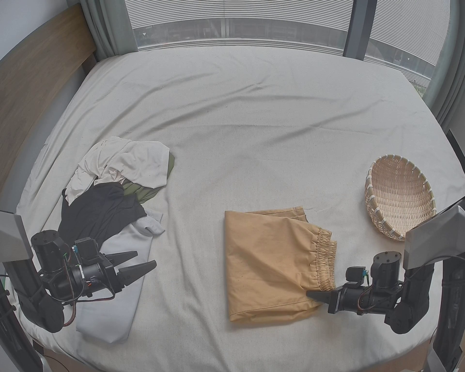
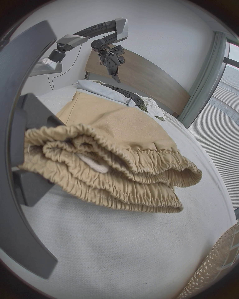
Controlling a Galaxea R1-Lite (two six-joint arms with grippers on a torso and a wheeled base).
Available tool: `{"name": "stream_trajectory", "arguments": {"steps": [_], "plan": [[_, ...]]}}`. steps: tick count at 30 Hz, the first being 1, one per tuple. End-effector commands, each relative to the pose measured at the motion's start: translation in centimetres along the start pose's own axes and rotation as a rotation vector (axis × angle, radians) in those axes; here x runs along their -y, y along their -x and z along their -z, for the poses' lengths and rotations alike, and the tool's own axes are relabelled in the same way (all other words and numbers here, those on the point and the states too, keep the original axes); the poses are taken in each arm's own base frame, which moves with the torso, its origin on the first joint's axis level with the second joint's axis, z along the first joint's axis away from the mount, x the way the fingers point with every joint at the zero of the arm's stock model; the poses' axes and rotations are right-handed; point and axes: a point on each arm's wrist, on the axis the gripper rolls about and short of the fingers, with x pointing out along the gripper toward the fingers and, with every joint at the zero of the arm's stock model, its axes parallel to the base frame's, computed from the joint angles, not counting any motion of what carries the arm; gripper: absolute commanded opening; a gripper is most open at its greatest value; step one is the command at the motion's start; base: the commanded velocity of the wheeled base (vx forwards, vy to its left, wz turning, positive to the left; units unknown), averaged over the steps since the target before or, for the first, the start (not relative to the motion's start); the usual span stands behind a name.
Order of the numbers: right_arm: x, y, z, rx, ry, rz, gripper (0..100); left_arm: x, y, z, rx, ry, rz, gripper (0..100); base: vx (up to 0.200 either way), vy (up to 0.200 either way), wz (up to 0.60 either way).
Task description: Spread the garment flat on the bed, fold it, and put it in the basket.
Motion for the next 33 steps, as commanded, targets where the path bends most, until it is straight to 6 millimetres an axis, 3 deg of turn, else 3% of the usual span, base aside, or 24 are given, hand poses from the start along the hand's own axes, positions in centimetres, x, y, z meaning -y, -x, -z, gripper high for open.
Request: {"name": "stream_trajectory", "arguments": {"steps": [1,5,16,27,33], "plan": [[-2.2,0.9,-1.2,0.048,0.054,-0.056,0,0.0,0.0,0.0,-0.001,0.001,0.001,100,0.0,0.0,0.0],[-4.9,2.2,-2.5,0.107,0.122,-0.129,0,0.1,0.0,0.1,-0.003,0.0,0.003,100,0.0,0.0,0.0],[-9.2,4.7,-4.4,0.248,0.226,-0.207,0,0.1,0.0,0.4,-0.014,-0.053,0.004,100,0.0,0.0,0.0],[-10.8,5.8,-5.5,0.329,0.268,-0.242,0,0.2,0.1,0.5,-0.018,-0.114,0.007,100,0.0,0.0,0.0],[-11.6,6.9,-6.5,0.394,0.297,-0.265,0,-0.1,0.0,0.5,-0.017,-0.279,0.003,100,0.0,0.0,0.0]]}}
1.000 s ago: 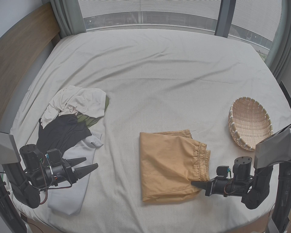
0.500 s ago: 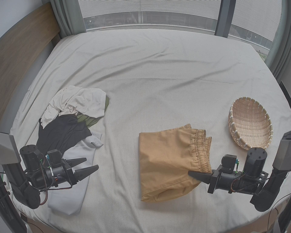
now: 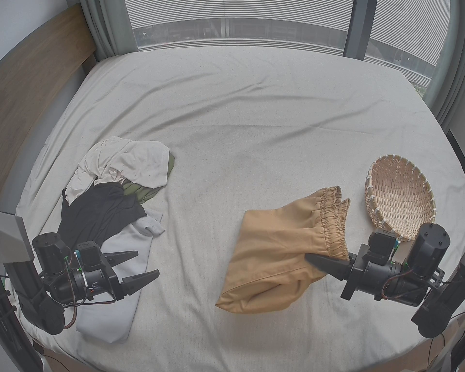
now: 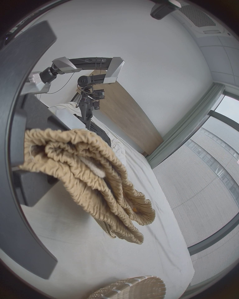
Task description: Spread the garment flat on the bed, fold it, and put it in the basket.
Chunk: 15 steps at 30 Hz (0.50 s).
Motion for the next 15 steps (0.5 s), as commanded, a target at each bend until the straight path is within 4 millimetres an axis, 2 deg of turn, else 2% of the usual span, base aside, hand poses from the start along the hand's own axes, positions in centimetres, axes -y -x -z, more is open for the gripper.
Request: {"name": "stream_trajectory", "arguments": {"steps": [1,4,15], "plan": [[-0.7,0.5,-1.3,0.058,0.029,-0.02,0,-0.3,-0.1,0.0,0.002,-0.06,-0.005,100,0.0,0.0,0.0],[-0.8,0.4,-2.0,0.086,0.039,-0.026,0,-0.4,-0.1,-0.3,0.013,-0.124,-0.007,100,0.0,0.0,0.0],[-0.7,0.2,-3.2,0.147,0.06,-0.002,0,-0.1,-0.1,-0.4,0.015,-0.135,-0.002,100,0.0,0.0,0.0]]}}
